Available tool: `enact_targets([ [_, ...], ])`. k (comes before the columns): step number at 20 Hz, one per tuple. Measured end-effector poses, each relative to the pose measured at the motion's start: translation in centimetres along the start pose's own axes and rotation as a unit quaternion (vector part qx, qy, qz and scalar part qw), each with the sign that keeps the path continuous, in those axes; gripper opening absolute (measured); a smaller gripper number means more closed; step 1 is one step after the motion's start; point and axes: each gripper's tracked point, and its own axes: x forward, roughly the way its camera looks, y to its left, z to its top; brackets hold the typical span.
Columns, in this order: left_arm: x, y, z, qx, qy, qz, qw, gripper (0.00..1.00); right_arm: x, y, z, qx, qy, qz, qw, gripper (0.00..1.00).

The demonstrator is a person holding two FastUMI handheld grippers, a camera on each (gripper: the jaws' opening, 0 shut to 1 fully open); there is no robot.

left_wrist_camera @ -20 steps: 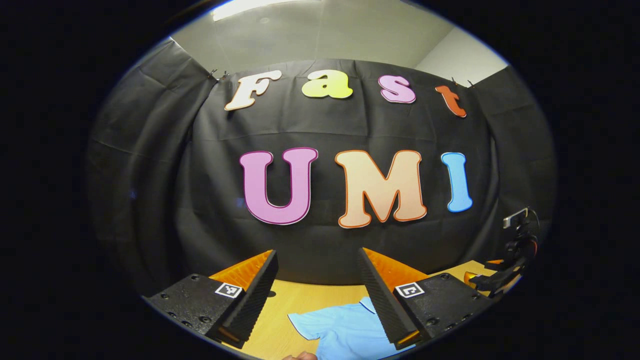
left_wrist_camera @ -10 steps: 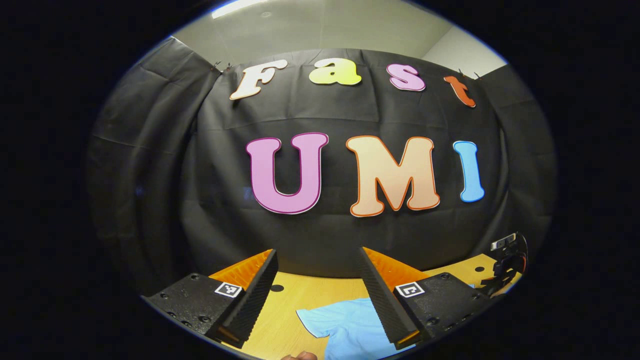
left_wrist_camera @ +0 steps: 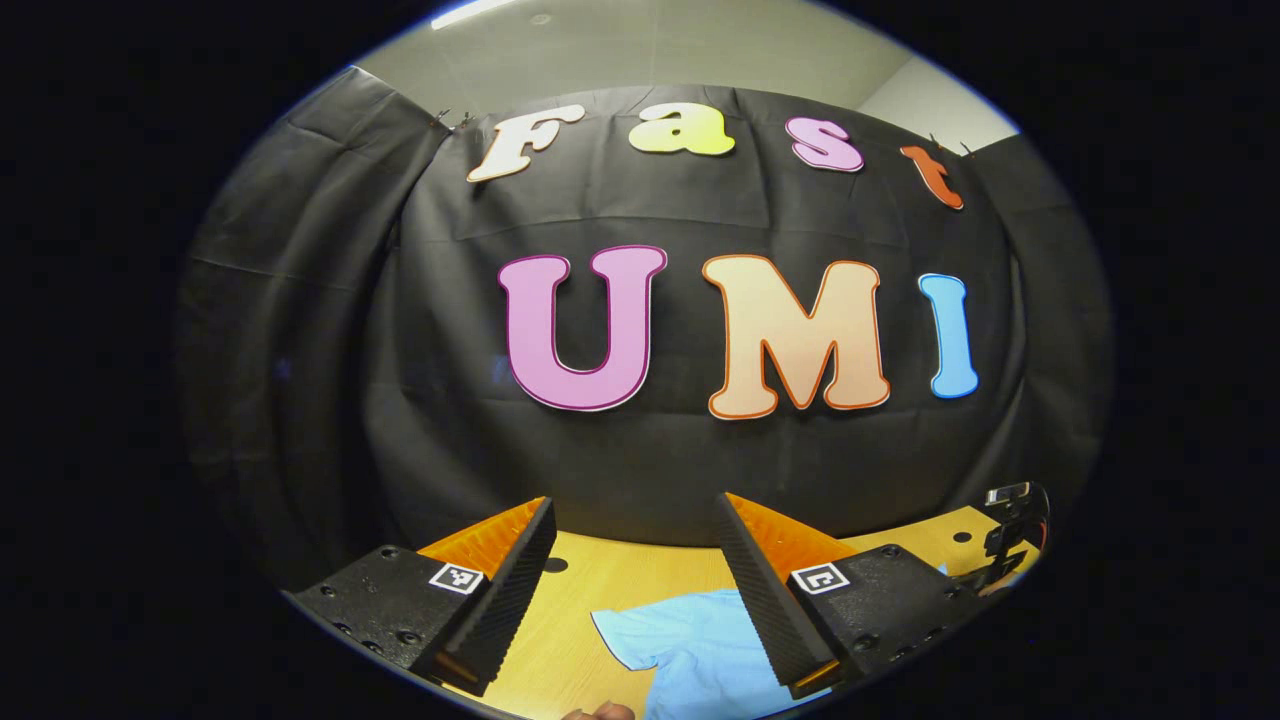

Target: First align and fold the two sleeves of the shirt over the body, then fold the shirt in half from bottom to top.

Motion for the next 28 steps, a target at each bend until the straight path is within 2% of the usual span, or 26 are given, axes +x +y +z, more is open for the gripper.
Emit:
enact_targets([
  [2, 0.0, 0.1, -0.1, 0.001, 0.003, 0.0, 1.0, 0.95, -0.1, 1.0, -0.1, 0.008, 0.0, 0.008, 1.0, 0.07],
  [3, 0.1, 0.2, -0.1, 0.001, 0.004, 0.0, 1.0, 0.94, -0.4, 1.7, 0.0, 0.019, 0.005, 0.019, 1.0, 0.02],
  [4, 0.0, 0.2, -0.2, 0.0, 0.004, 0.001, 1.0, 0.95, -0.7, 2.2, 0.4, 0.025, 0.0, 0.027, 0.999, 0.06],
  [7, 0.1, 0.5, -0.3, -0.001, 0.005, 0.003, 1.0, 0.95, -2.3, 4.4, 2.6, 0.027, -0.028, 0.046, 0.998, 0.04],
  [10, 0.3, 0.5, -0.7, -0.009, 0.011, 0.003, 1.0, 0.95, -3.5, 8.5, 3.8, 0.045, -0.039, 0.083, 0.995, 0.04],
  [13, 0.3, 0.9, -1.6, -0.014, 0.024, 0.007, 1.0, 0.95, -3.3, 12.9, 2.8, 0.058, -0.026, 0.115, 0.991, 0.04],
  [18, 0.9, 2.0, -3.7, -0.032, 0.048, 0.017, 0.998, 0.95, -2.7, 16.4, -0.2, 0.042, 0.011, 0.139, 0.989, 0.05],
  [19, 1.1, 2.2, -4.3, -0.034, 0.053, 0.02, 0.998, 0.96, -3.1, 16.6, -0.2, 0.037, 0.015, 0.145, 0.989, 0.1],
  [22, 1.9, 2.3, -5.8, -0.031, 0.064, 0.024, 0.997, 0.95, -5.4, 15.2, 1.3, -0.011, -0.023, 0.139, 0.99, 0.74],
  [24, 2.7, 1.9, -7.1, -0.02, 0.072, 0.019, 0.997, 0.95, -8.5, 14.2, 2.7, -0.027, -0.05, 0.145, 0.988, 0.97],
  [28, 5.3, 0.7, -10.1, -0.023, 0.086, -0.002, 0.996, 0.95, -14.4, 11.4, 5.3, -0.047, -0.106, 0.15, 0.982, 0.97],
])
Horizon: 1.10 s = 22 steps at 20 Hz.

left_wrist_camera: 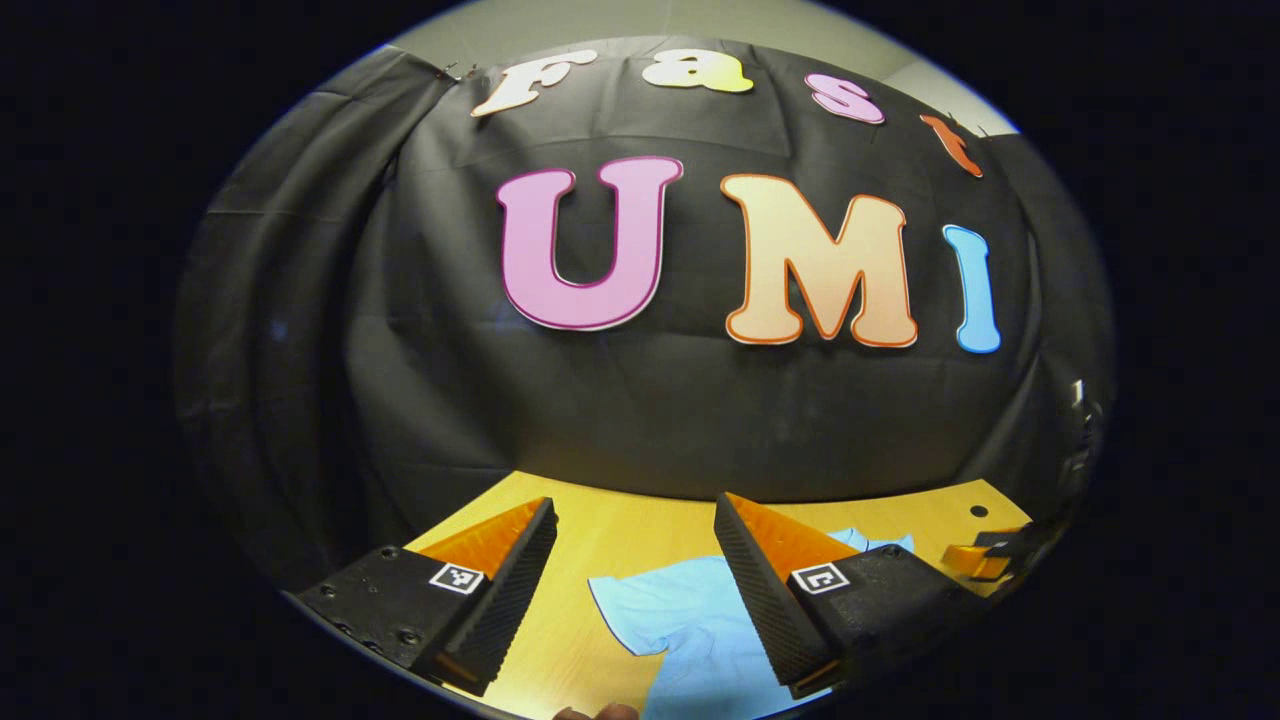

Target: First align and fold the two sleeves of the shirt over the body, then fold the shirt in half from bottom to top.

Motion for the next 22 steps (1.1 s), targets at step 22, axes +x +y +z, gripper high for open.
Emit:
enact_targets([
  [22, 11.1, 1.3, -23.0, -0.008, 0.249, 0.049, 0.967, 0.98, -11.6, -3.7, 1.3, -0.01, -0.028, -0.03, 0.999, 0.97],
])
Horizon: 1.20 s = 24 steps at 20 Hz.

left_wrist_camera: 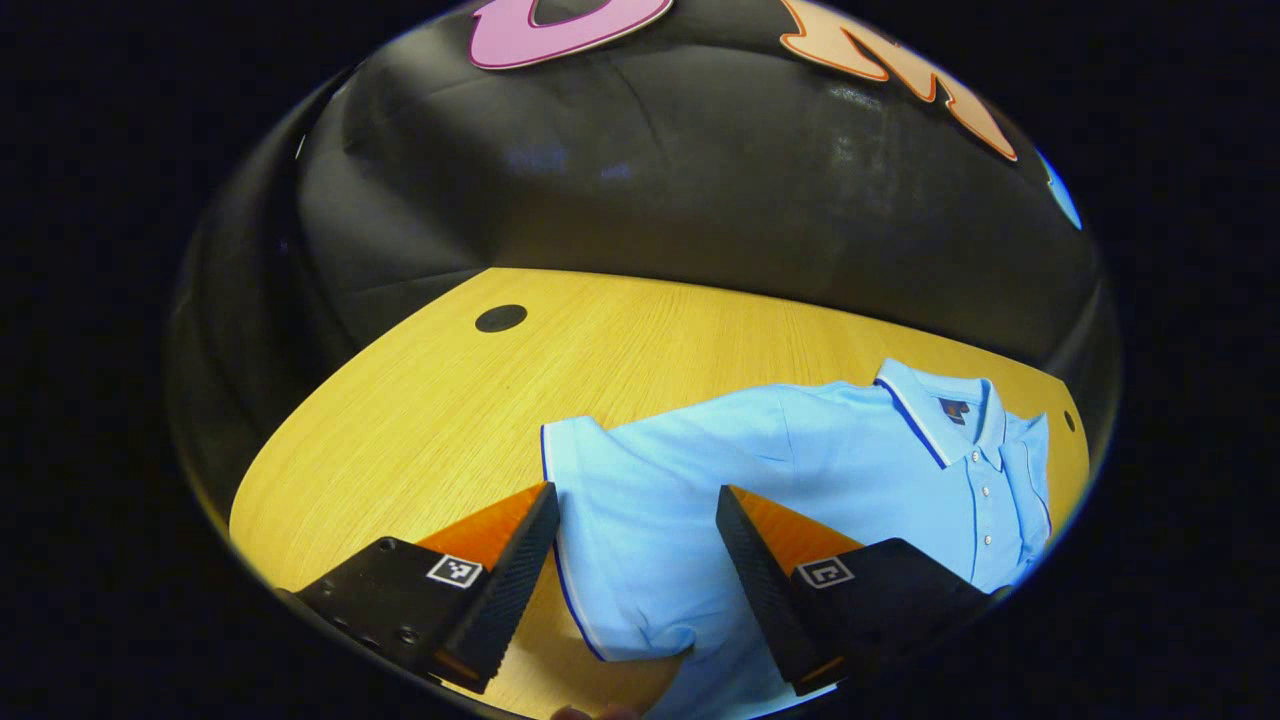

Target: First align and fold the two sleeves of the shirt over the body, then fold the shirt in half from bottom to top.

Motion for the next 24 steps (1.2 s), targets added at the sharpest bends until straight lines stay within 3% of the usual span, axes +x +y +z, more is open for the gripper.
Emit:
enact_targets([
  [3, 0.2, -1.3, 0.0, 0.005, -0.004, -0.02, 1.0, 0.93, -0.6, 0.5, -0.4, 0.022, 0.007, 0.009, 1.0, 0.97],
  [6, 0.5, -3.6, 0.2, 0.03, -0.003, -0.06, 0.998, 0.43, -1.2, 1.3, -1.2, 0.037, 0.019, 0.026, 0.999, 0.97],
  [8, 0.5, -4.2, 0.5, 0.046, -0.003, -0.062, 0.997, 0.08, -1.5, 1.3, -1.1, 0.028, 0.014, 0.026, 0.999, 0.97],
  [10, 0.2, -5.2, 0.6, 0.074, 0.008, -0.074, 0.995, 0.0, -1.3, 2.1, -1.7, 0.033, 0.018, 0.04, 0.998, 0.97],
  [11, -0.1, -6.2, 0.8, 0.079, 0.009, -0.085, 0.993, 0.0, -1.2, 1.9, -2.0, 0.028, 0.02, 0.04, 0.999, 0.92],
  [12, -0.3, -7.3, 1.1, 0.082, 0.007, -0.094, 0.992, 0.0, -1.1, 1.7, -2.1, 0.024, 0.021, 0.038, 0.999, 0.97],
  [18, -3.6, -13.8, 3.5, 0.082, -0.02, -0.154, 0.984, 0.0, -0.9, 1.8, -2.2, 0.026, 0.019, 0.035, 0.999, 0.97],
  [24, -3.8, -18.6, 2.1, 0.104, -0.014, -0.192, 0.976, 0.0, 0.6, 3.0, -2.6, 0.018, 0.021, 0.031, 0.999, 0.97],
])
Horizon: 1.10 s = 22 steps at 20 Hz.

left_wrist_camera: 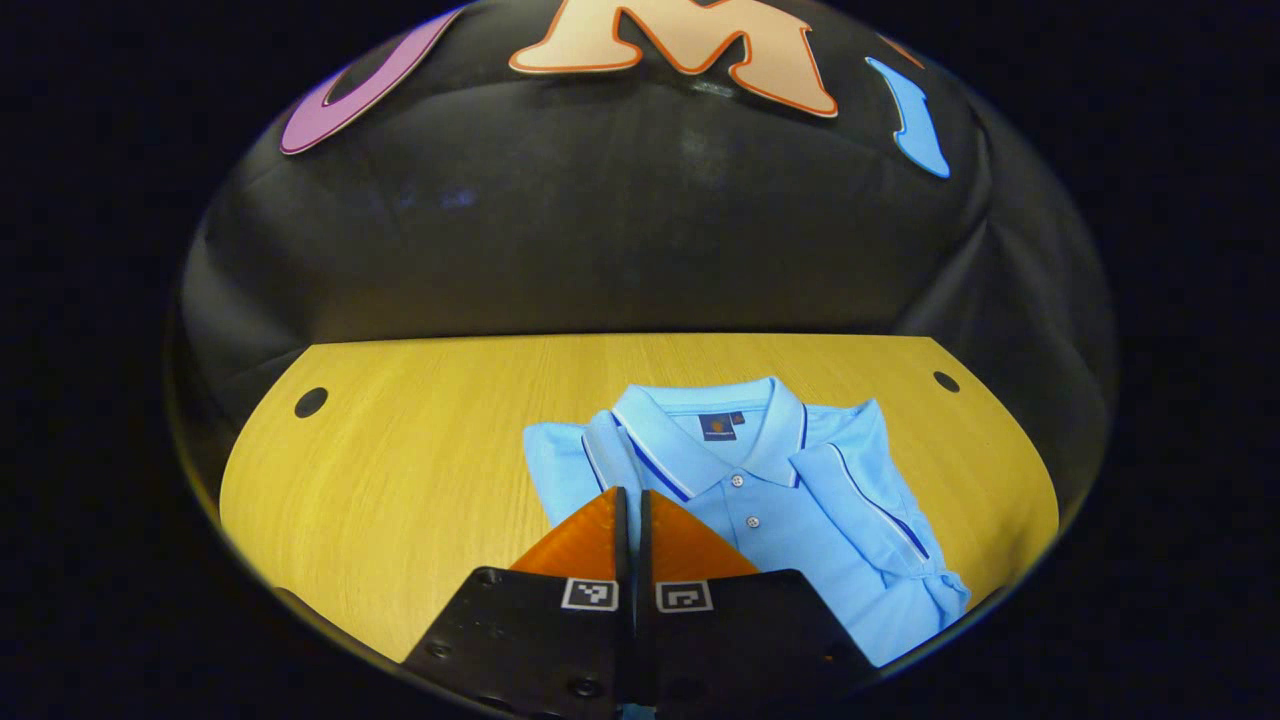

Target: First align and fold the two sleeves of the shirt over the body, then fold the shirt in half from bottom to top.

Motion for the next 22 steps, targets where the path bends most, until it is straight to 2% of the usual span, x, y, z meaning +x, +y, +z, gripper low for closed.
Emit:
enact_targets([
  [1, 0.1, -0.9, -0.2, 0.003, 0.0, -0.018, 1.0, 0.0, 0.2, 0.3, 0.0, 0.0, -0.002, 0.0, 1.0, 0.97],
  [3, -0.3, -2.0, -0.4, 0.016, 0.001, -0.036, 0.999, 0.17, 0.8, 0.5, -0.1, -0.003, -0.007, -0.008, 1.0, 0.97],
  [6, -3.3, -2.4, 0.9, 0.031, -0.034, -0.036, 0.998, 0.95, 0.8, 1.0, -0.1, -0.009, -0.017, -0.018, 1.0, 0.98],
  [8, -6.3, -2.2, 1.3, 0.017, -0.048, -0.032, 0.998, 0.95, -0.1, 1.1, 0.4, -0.021, -0.039, -0.023, 0.999, 0.97],
  [11, -11.8, -0.7, 1.7, 0.007, -0.075, 0.003, 0.997, 0.94, -2.3, 1.8, 0.0, -0.035, -0.055, -0.007, 0.998, 0.97],
  [14, -17.5, 0.0, 0.8, 0.001, -0.093, 0.022, 0.995, 0.94, -4.8, 1.5, -1.2, -0.043, -0.056, 0.001, 0.997, 0.97],
  [18, -23.8, 1.0, -2.4, -0.006, -0.104, 0.046, 0.993, 0.94, -8.6, 0.8, -3.9, -0.055, -0.051, 0.003, 0.997, 0.97],
  [22, -27.9, 1.4, -7.7, -0.004, -0.088, 0.055, 0.995, 0.94, -11.8, -0.3, -7.6, -0.06, -0.037, -0.008, 0.997, 0.97],
])
